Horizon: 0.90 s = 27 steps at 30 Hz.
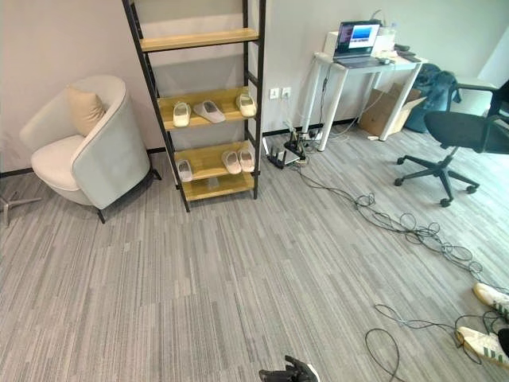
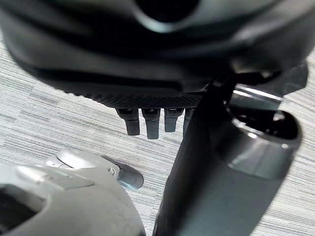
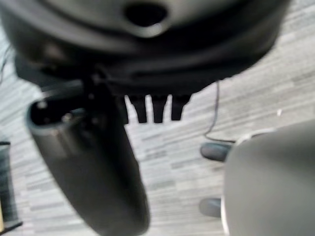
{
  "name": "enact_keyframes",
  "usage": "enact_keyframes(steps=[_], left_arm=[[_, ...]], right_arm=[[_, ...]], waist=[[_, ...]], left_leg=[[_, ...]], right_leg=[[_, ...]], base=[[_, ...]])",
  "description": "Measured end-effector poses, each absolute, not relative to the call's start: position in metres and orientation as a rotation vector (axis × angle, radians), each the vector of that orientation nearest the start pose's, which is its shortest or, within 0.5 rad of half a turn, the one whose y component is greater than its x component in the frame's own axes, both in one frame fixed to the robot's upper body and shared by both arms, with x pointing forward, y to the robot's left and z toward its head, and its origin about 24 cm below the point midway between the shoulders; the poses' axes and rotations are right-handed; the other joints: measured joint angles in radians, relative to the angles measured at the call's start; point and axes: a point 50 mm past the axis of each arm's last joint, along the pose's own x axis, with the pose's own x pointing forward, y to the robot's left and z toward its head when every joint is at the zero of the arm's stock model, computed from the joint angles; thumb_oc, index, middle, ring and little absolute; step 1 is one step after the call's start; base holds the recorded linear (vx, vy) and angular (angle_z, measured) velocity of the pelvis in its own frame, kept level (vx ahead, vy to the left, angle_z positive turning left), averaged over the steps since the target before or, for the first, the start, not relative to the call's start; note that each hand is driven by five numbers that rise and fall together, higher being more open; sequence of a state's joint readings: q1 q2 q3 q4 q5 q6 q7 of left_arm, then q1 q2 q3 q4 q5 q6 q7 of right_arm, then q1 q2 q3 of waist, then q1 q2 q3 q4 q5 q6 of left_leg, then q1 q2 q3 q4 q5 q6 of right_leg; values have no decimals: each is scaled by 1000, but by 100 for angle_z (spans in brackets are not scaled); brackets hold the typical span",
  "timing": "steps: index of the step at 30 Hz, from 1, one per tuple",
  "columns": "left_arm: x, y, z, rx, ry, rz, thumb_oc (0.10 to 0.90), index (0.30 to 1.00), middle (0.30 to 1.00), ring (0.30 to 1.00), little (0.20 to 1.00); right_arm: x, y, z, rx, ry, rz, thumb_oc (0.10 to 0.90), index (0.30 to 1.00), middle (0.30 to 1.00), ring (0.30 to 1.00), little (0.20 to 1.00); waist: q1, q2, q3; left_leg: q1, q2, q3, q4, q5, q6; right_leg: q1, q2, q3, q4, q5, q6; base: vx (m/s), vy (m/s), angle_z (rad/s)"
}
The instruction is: Arrange the slippers neatly on the shoe rack.
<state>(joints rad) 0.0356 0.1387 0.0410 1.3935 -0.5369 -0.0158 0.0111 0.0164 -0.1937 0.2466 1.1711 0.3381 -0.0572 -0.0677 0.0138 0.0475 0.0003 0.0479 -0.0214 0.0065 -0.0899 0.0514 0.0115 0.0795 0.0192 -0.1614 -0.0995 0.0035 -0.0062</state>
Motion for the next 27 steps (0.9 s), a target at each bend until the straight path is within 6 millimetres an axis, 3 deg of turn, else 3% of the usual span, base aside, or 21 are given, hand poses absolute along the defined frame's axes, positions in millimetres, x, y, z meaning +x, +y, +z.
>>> enact_keyframes(steps=[16,25,26,27], left_arm=[[54,212,-174,-218,1301,392,800,900,900,900,900],[69,210,-172,-156,1278,296,800,900,900,900,900],[83,215,-169,-146,1242,289,800,900,900,900,900],[89,218,-167,-141,1220,289,800,900,900,900,900]], right_arm=[[101,-200,-164,-50,1151,-97,800,900,900,900,900],[119,-198,-160,-81,1119,-29,800,900,900,900,900],[123,-194,-159,-81,1109,-1,800,900,900,900,900],[125,-192,-159,-84,1108,14,800,900,900,900,900]], waist=[[0,-11,14],[-3,10,89],[0,-19,116],[8,-38,129]], left_leg=[[-6,2,-3,0,2,-3],[-24,15,-10,14,9,-20],[-99,-4,-13,131,-3,-62],[-123,-14,-11,171,4,-73]], right_leg=[[-5,2,-1,0,-6,-4],[-10,15,-14,0,-6,-14],[-33,-7,-23,22,-16,-46],[-30,-23,-24,19,-5,-46]], base=[[7,-22,0],[11,-136,4],[53,-110,18],[126,-183,10]])
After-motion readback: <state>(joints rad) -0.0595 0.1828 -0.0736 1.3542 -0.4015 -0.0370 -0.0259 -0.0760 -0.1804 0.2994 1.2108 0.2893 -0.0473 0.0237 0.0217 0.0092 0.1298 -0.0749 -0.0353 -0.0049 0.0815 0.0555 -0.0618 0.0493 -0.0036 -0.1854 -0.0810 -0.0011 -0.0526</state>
